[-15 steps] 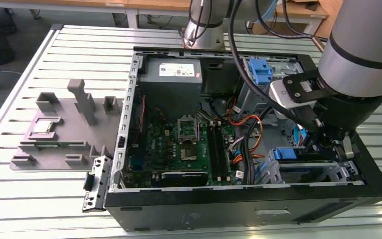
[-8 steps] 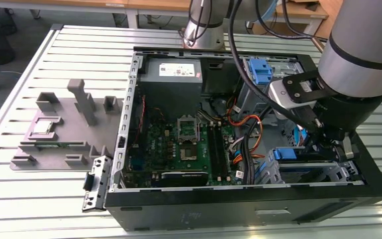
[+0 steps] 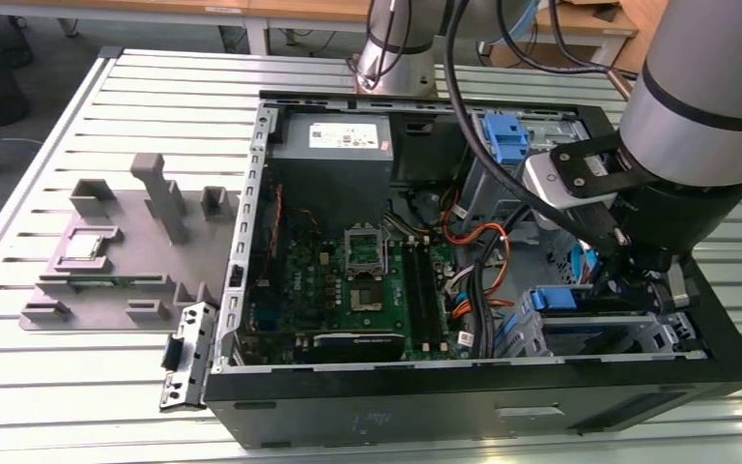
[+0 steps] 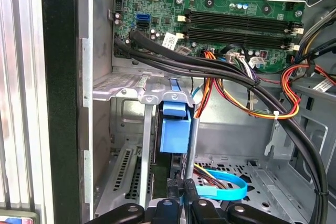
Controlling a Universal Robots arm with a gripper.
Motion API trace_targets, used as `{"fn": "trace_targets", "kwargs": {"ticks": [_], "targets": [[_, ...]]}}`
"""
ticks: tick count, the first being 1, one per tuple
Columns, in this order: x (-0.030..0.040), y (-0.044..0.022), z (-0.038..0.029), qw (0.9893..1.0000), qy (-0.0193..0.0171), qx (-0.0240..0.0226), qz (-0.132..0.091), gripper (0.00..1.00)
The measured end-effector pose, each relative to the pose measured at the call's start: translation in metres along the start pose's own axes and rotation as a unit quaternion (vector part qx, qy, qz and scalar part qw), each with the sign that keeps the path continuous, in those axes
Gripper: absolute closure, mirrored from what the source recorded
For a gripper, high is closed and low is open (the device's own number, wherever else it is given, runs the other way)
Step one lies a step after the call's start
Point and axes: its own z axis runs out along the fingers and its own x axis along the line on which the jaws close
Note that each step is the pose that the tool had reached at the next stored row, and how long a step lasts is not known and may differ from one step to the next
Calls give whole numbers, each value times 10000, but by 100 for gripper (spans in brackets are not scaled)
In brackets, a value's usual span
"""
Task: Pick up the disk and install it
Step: 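Insert the first disk wire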
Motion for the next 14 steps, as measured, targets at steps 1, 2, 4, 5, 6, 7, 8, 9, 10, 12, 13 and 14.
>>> {"fn": "trace_targets", "kwargs": {"ticks": [1, 2, 4, 5, 6, 7, 8, 9, 10, 12, 13, 14], "targets": [[0, 1, 2, 10000, 1, 7, 0, 84], [0, 3, 5, 10000, 2, 13, -1, 84], [0, 7, 9, 10000, 3, 26, -1, 84], [0, 11, 9, 10000, 4, 30, -1, 84], [0, 16, 9, 10000, 3, 33, -2, 84], [-2, 31, 5, 10000, 3, 44, -2, 84], [-2, 34, 6, 10000, 3, 48, -3, 84], [-3, 36, 8, 10000, 3, 53, -3, 84], [-3, 38, 11, 10000, 4, 58, -3, 84], [-2, 43, 19, 10000, 5, 68, -4, 84], [-1, 46, 23, 10000, 5, 73, -4, 84], [-1, 48, 27, 10000, 5, 77, -4, 84]]}}
